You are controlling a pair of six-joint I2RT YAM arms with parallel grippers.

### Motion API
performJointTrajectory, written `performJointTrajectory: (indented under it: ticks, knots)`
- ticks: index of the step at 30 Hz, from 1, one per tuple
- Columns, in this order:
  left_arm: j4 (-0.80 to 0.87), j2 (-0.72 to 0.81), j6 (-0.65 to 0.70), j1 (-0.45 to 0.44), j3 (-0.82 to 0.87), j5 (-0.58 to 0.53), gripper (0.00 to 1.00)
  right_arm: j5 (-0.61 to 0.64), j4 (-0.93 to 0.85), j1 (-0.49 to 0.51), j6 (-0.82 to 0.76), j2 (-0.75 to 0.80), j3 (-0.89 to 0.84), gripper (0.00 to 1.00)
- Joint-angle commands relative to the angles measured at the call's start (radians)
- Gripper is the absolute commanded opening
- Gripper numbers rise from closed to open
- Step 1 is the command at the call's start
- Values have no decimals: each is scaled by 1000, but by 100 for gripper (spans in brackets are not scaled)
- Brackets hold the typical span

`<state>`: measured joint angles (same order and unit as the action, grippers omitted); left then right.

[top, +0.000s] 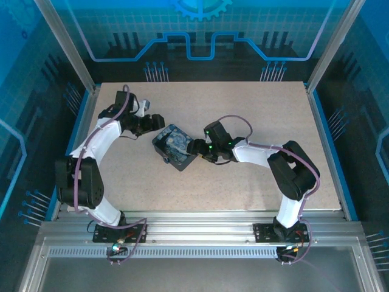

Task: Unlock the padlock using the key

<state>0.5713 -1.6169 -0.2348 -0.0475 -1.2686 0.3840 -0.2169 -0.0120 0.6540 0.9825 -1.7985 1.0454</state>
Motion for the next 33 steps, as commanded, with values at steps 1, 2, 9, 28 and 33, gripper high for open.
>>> performJointTrajectory:
  ticks: [1, 2, 9, 28, 33]
  knots:
    - [37, -84, -4, 6, -40, -37, 76, 11, -34, 19, -12, 10, 31, 73]
    - [31, -105, -11, 5, -41, -24, 76, 13, -34, 21, -9, 9, 29, 73]
    - [-1, -143, -34, -34, 0, 31, 71, 11, -26, 22, -4, 2, 32, 69]
    - [-240, -102, -253, -253, 127, 151, 62, 5, -183, -177, -149, -25, 136, 60]
    - [-297, -117, -306, -307, 116, 145, 62, 7, -231, -224, -202, -41, 189, 61]
